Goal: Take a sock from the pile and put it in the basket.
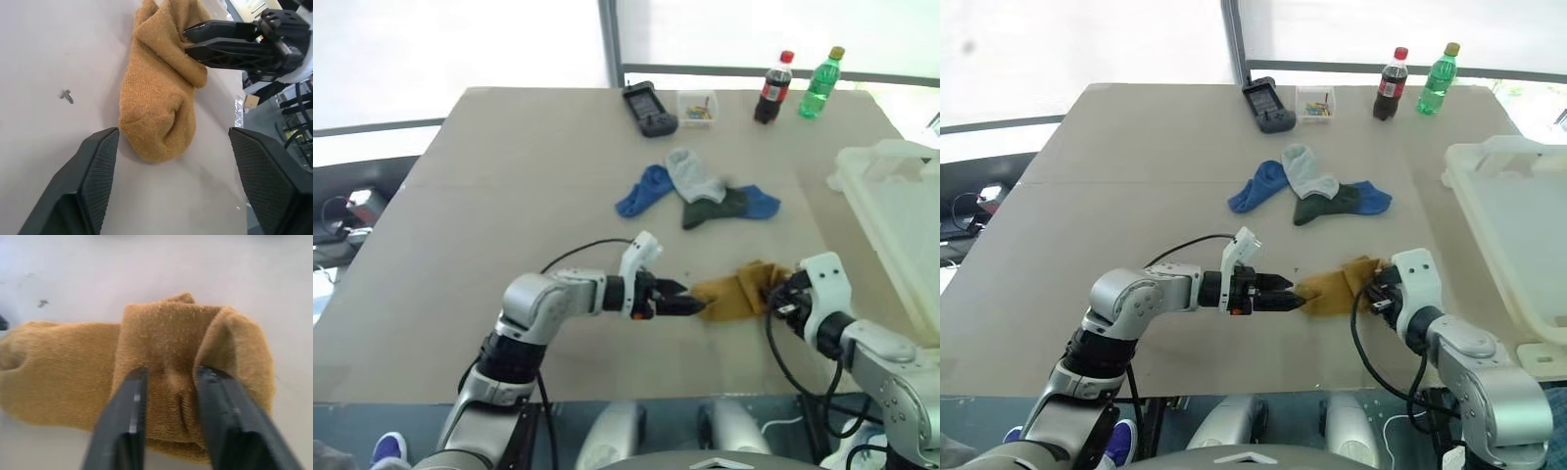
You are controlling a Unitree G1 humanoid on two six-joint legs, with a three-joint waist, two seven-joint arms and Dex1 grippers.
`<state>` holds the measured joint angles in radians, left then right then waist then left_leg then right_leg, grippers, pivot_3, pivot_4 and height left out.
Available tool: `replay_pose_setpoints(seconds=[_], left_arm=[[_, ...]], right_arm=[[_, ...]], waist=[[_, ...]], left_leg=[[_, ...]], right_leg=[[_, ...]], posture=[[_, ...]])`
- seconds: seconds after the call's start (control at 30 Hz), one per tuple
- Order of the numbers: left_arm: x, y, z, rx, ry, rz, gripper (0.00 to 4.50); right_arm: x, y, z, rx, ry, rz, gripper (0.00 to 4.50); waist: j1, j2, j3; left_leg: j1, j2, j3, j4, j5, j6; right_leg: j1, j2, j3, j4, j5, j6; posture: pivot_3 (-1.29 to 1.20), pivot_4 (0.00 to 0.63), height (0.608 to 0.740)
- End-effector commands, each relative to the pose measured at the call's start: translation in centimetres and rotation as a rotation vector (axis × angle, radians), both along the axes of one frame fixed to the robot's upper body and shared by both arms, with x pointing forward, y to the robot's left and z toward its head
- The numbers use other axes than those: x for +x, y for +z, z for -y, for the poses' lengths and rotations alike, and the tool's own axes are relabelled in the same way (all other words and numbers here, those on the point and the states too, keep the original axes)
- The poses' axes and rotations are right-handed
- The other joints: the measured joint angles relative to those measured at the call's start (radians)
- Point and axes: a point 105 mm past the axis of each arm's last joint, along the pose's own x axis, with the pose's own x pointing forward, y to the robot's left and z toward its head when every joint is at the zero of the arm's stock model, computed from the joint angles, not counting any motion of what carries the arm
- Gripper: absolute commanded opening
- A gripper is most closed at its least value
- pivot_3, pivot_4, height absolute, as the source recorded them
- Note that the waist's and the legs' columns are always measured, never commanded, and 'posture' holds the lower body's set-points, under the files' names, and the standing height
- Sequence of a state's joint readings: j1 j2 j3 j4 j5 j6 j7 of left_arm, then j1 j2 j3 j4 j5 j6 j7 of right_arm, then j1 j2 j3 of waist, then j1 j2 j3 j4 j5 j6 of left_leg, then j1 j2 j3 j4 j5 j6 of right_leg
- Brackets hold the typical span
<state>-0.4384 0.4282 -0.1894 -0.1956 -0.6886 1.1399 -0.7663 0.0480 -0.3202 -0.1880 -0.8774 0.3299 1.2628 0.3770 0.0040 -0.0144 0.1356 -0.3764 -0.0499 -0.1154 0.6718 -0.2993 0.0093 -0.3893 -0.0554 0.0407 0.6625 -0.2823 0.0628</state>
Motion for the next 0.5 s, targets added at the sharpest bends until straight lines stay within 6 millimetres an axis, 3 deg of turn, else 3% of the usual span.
replay_pose_setpoints(seconds=[0.03, 0.23, 0.43, 0.47, 0.5], left_arm=[[-0.2, 0.7, -0.1, -0.021, -0.011, 0.041, 3.60], [-0.1, -0.4, 0.9, -0.054, 0.011, -0.063, 3.60], [0.4, -0.5, 2.1, -0.136, 0.036, -0.180, 3.60], [0.5, -0.4, 2.1, -0.150, 0.040, -0.192, 3.08], [0.4, -0.1, 2.2, -0.166, 0.031, -0.200, 2.84]], right_arm=[[-0.7, 3.3, -0.9, 0.023, 0.101, 0.167, 2.40], [-1.1, 4.6, -1.0, -0.034, 0.184, 0.255, 2.40], [-1.1, 4.7, 0.1, -0.094, 0.173, 0.277, 2.40], [-1.2, 4.7, 0.2, -0.100, 0.170, 0.279, 2.41], [-1.2, 4.7, 0.3, -0.101, 0.168, 0.280, 2.41]], waist=[[-0.005, 0.001, 0.000], [-0.006, 0.000, 0.000], [-0.006, 0.000, 0.000], [-0.006, 0.000, 0.000], [-0.008, 0.000, 0.000]], left_leg=[[0.000, 0.000, 0.000, -0.001, 0.000, 0.000], [-0.002, -0.001, 0.001, 0.000, 0.000, 0.000], [-0.002, -0.001, 0.001, 0.000, 0.000, 0.000], [-0.002, -0.001, 0.001, 0.000, 0.000, 0.000], [-0.002, -0.001, 0.001, 0.000, 0.000, 0.000]], right_leg=[[-0.001, 0.000, 0.000, 0.000, 0.000, 0.000], [-0.002, 0.000, 0.000, 0.000, 0.000, 0.000], [-0.002, 0.001, 0.000, 0.000, 0.000, 0.000], [-0.002, 0.001, 0.000, 0.000, 0.000, 0.000], [-0.002, 0.001, 0.000, 0.000, 0.000, 0.000]], posture=[[0.00, 0.150, 0.740], [0.00, 0.150, 0.740], [0.00, 0.150, 0.740], [0.00, 0.150, 0.740], [0.00, 0.150, 0.740]])
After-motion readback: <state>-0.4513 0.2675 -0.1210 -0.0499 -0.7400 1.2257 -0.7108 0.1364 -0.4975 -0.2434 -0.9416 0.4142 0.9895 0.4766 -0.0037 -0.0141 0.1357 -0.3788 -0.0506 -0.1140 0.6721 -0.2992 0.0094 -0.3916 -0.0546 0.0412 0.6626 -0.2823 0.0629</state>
